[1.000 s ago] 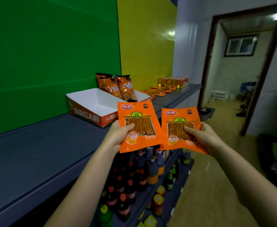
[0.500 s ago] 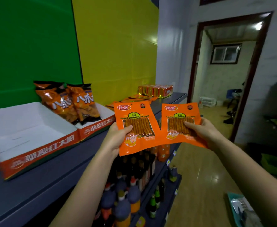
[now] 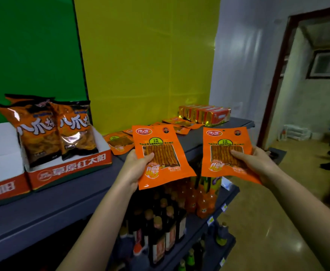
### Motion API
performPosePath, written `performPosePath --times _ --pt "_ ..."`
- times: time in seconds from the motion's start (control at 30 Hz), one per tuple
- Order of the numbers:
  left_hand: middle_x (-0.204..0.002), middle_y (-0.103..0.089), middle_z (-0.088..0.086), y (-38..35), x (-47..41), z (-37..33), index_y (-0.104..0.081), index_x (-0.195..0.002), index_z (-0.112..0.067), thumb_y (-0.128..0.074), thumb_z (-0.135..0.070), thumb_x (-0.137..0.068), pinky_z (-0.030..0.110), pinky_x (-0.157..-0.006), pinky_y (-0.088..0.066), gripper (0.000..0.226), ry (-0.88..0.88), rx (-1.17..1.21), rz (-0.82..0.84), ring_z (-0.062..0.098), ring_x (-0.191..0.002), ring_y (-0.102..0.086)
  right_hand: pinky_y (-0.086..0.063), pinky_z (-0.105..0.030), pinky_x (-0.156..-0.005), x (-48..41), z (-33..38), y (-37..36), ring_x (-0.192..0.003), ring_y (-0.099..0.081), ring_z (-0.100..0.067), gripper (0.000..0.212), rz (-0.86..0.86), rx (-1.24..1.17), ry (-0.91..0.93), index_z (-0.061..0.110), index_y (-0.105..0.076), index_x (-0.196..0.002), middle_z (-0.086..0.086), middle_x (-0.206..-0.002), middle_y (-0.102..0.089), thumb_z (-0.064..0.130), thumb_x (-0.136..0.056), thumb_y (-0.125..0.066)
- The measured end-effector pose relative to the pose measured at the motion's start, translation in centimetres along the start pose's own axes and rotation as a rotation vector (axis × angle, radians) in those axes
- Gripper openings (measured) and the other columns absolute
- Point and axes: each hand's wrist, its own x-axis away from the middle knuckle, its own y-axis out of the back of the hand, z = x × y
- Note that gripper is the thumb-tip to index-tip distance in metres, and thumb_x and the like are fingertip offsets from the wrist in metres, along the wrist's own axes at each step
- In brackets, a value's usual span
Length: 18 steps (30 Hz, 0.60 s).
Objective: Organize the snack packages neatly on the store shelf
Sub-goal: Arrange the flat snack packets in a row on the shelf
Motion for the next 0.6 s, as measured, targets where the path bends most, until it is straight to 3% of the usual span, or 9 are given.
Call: performPosePath --times 0.07,0.13,0.2,0.27,0.43,0.5,0.6 --pt "-0.107 -0.065 0.014 -1.2 -0.7 0.0 -0.053 -0.120 -0.012 -0.053 -0.009 -0.094 0.032 -0.065 -0.054 0.027 -0.011 0.000 -0.066 0.020 -0.075 -0.064 -0.049 -0.043 -0.089 -2.8 0.1 0.8 -0.091 -0.063 -0.027 0.035 0.065 0.010 0.024 0.013 -0.051 -0.120 -0.010 -0.107 -0.064 0.022 -0.088 -0.062" --pt "-0.105 -0.065 0.014 -2.2 -1.3 -0.1 -0.054 -0.116 -0.012 -0.053 -0.009 -0.094 0.033 -0.066 -0.053 0.022 -0.023 0.004 -0.147 0.020 -0.074 -0.064 -0.049 -0.043 -0.089 -5.5 0.5 1.5 -0.090 -0.062 -0.026 0.034 0.124 0.016 0.043 0.014 -0.050 -0.119 -0.007 -0.103 -0.064 0.024 -0.088 -0.062" --pt "-0.106 -0.064 0.015 -2.9 -1.7 -0.4 -0.054 -0.105 -0.016 -0.052 -0.009 -0.094 0.033 -0.069 -0.052 0.014 -0.029 0.001 -0.229 0.020 -0.075 -0.063 -0.050 -0.038 -0.077 -7.9 0.8 2.0 -0.079 -0.062 -0.021 0.031 0.183 -0.008 0.051 0.012 -0.053 -0.116 -0.005 -0.093 -0.065 0.022 -0.088 -0.062" --pt "-0.107 -0.064 0.015 -3.2 -2.0 -0.4 -0.054 -0.107 -0.016 -0.053 -0.010 -0.094 0.032 -0.066 -0.053 0.014 -0.036 -0.025 -0.302 0.020 -0.074 -0.063 -0.049 -0.031 -0.065 -10.2 0.9 1.8 -0.073 -0.063 -0.018 0.031 0.241 -0.051 0.050 0.010 -0.055 -0.116 -0.005 -0.088 -0.067 0.021 -0.088 -0.062" --pt "-0.092 -0.067 0.011 -2.7 -2.7 -0.1 -0.053 -0.119 -0.007 -0.055 -0.012 -0.093 0.020 -0.044 -0.053 0.027 -0.024 -0.107 -0.465 0.017 -0.067 -0.064 -0.048 -0.029 -0.063 -14.4 0.3 -0.8 -0.080 -0.065 -0.020 0.039 0.381 -0.093 0.083 0.009 -0.055 -0.123 -0.011 -0.104 -0.069 0.022 -0.087 -0.064" --pt "-0.086 -0.066 0.007 -2.6 -3.1 0.0 -0.053 -0.116 -0.009 -0.054 -0.012 -0.093 0.019 -0.044 -0.053 0.023 -0.025 -0.136 -0.500 0.017 -0.067 -0.064 -0.048 -0.028 -0.063 -15.6 0.3 -2.3 -0.085 -0.066 -0.019 0.041 0.459 -0.074 0.104 0.010 -0.054 -0.125 -0.012 -0.111 -0.068 0.024 -0.087 -0.064" --pt "-0.087 -0.064 0.004 -2.4 -3.9 0.1 -0.052 -0.114 -0.012 -0.054 -0.013 -0.093 0.025 -0.056 -0.052 0.021 -0.033 -0.209 -0.556 0.016 -0.073 -0.062 -0.050 -0.028 -0.065 -17.4 0.4 -4.6 -0.090 -0.066 -0.020 0.042 0.548 -0.063 0.137 0.012 -0.053 -0.125 -0.010 -0.114 -0.067 0.025 -0.087 -0.064"
